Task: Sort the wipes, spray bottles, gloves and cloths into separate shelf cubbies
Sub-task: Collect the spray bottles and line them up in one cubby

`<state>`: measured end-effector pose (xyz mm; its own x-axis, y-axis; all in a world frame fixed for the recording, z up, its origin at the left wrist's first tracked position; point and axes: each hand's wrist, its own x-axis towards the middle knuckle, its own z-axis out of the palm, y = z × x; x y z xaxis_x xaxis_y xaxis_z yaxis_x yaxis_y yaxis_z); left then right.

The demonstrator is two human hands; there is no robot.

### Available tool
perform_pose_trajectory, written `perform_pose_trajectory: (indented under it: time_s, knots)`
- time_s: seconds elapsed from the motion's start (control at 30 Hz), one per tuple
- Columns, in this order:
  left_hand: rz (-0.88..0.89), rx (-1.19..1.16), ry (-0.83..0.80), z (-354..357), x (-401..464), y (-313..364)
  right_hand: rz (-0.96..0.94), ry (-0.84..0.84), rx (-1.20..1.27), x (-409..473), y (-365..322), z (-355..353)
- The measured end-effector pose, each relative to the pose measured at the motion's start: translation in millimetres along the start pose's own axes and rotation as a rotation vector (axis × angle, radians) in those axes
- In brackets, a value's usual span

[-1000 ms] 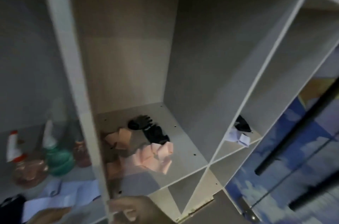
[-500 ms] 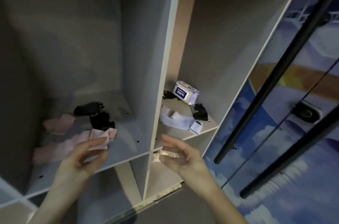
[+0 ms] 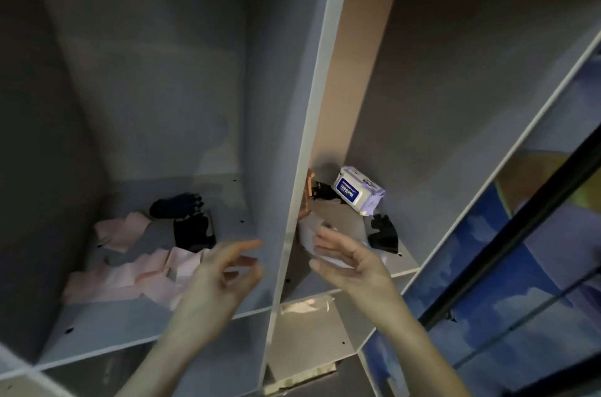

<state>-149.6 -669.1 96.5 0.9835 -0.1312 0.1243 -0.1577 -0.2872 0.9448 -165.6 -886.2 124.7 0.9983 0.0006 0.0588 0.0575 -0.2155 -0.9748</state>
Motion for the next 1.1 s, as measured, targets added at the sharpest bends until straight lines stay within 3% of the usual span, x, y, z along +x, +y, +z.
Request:
perform_pose_trajectory:
  time_s: [0.27,0.47,0.7,0.83,0.93,1.03,1.1]
  knots:
    - [-0.004,-0.115,-0.149,113,53,35,0.078,0.039,-0.071,75,12,-63]
    - [-0.202,-0.192,0.124,155,119,32,0.100,0.037,-0.171,172,31,-85]
    - [-0.358,-0.250,0.414,168,159,15,-0.008,-0.134,-0.450,282,74,-59]
    - [-0.407,-0.192,0.441,163,171,3,0.035,-0.110,-0.703,316,101,-33]
    - [-0.352,-0.205,0.438,157,175,2,0.084,-0.013,-0.711,319,106,-32]
    - [-0.376,-0.151,0.464,158,181,-3,0.011,-0.042,-0.809,323,119,-51]
    - [-0.365,-0.114,0.454,160,186,-1,-0.112,-0.098,-0.745,323,120,-68]
